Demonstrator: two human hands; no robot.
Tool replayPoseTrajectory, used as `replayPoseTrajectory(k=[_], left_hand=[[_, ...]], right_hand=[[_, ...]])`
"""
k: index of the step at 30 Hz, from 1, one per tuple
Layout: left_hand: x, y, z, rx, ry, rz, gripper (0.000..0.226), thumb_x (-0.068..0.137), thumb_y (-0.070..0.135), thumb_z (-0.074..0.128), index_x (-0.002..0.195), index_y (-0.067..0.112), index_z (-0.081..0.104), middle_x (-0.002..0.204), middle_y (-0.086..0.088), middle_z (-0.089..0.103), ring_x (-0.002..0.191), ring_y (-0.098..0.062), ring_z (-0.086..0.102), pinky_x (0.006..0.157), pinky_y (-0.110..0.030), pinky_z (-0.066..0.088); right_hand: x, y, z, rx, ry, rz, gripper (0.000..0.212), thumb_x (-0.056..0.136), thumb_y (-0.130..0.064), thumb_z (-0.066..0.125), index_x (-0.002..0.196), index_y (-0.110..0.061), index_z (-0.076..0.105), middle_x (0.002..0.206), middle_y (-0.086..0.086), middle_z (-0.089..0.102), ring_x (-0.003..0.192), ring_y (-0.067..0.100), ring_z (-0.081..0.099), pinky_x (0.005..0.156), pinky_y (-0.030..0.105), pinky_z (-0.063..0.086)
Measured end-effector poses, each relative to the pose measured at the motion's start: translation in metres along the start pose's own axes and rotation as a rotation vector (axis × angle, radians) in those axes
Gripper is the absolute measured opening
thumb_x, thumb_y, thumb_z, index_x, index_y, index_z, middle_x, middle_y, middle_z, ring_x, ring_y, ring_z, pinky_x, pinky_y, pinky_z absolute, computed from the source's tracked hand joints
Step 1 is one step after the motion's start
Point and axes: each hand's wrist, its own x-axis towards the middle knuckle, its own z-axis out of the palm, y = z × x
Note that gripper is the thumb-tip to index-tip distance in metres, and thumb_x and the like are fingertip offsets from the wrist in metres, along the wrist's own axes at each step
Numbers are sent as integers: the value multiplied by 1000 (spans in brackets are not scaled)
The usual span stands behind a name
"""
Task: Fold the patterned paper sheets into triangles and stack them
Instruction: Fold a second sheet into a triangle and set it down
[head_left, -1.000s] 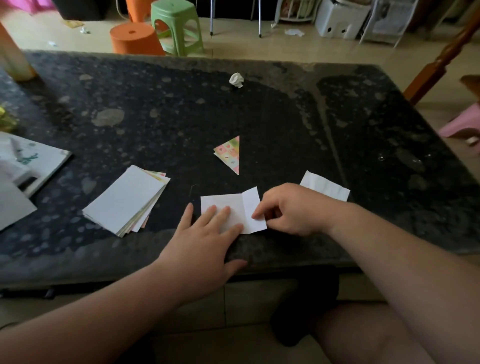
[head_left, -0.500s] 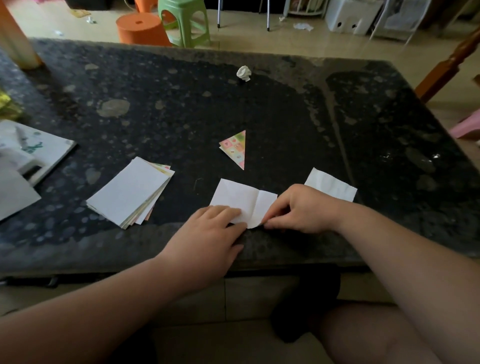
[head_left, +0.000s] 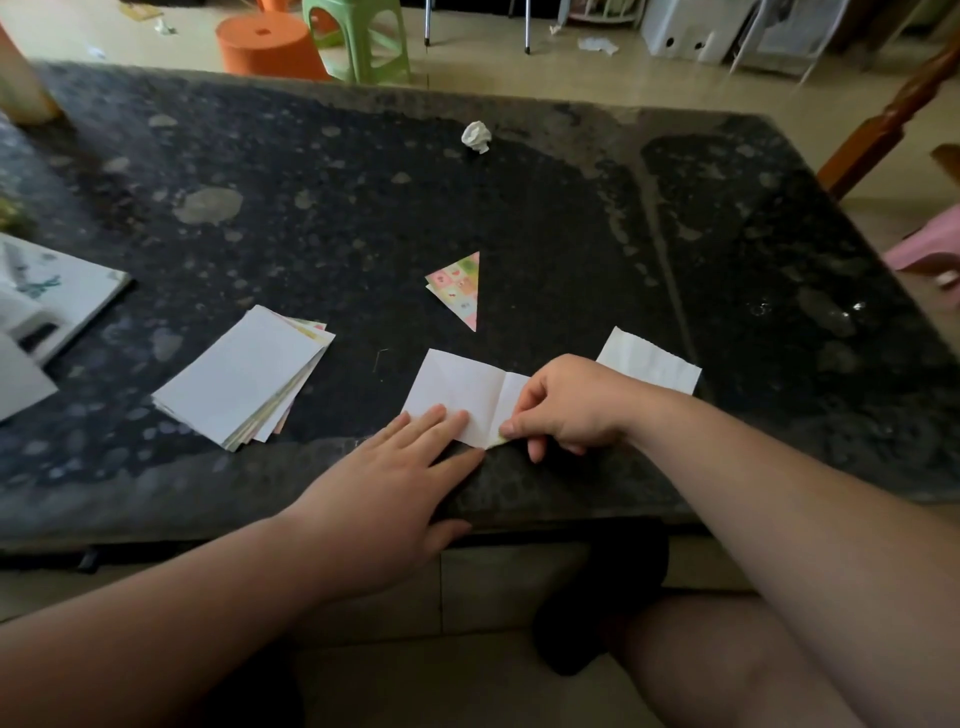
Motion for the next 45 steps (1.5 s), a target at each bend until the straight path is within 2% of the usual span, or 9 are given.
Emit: replayPoseTrajectory(k=[3,7,17,24,28,36,45], left_hand=[[-2,0,1,-41,16,10,75,99,62,42,162,34,13,171,1,-5,155,-17,-12,114,-33,-20],[-2,3,3,-24,31,12,78,100,61,44,162,35,4,171,-1,-5,156,-20,-12,121,-35,-13],[0,7,3,28,47,-22,82,97,69,39,161,38,-1,171,-1,-1,157,-22,-5,120,-35,-12],[0,7,7,29,84,-20,83,95,68,47,162,36,11,170,-3,10,157,-24,5,117,-34,-12],[1,8,5,13,67,-27,82,96,68,44,162,37,7,171,-2,4,157,-22,-2,115,-32,-16],[-1,9,1,-16,44,-41,81,97,67,42,162,35,4,170,4,2,157,-18,-4,114,-28,-16],[-1,7,4,-5,41,-23,80,97,65,45,162,36,8,170,0,3,157,-21,-2,119,-33,-11]], right_hand=[[3,-1,-1,64,0,24,11,96,-20,70,90,-11,74,70,3,76,38,12,44,44,21,36],[2,-2,-3,93,-20,34,9,95,-9,66,94,-5,74,68,6,74,39,12,45,42,20,34],[3,-8,1,27,99,29,9,96,-20,71,91,-13,74,58,3,69,35,13,44,41,20,37],[1,-2,-4,54,27,44,12,92,-17,72,90,-6,75,65,6,72,40,13,46,42,20,33],[3,0,0,91,51,36,11,94,-14,70,90,-6,75,57,4,66,41,13,44,41,19,35],[8,-8,10,-3,153,-25,15,95,-16,68,84,-10,76,49,-3,64,47,16,51,44,21,43],[7,-11,11,-40,166,-26,17,96,-17,69,81,-14,75,49,-4,64,39,8,51,40,19,43]])
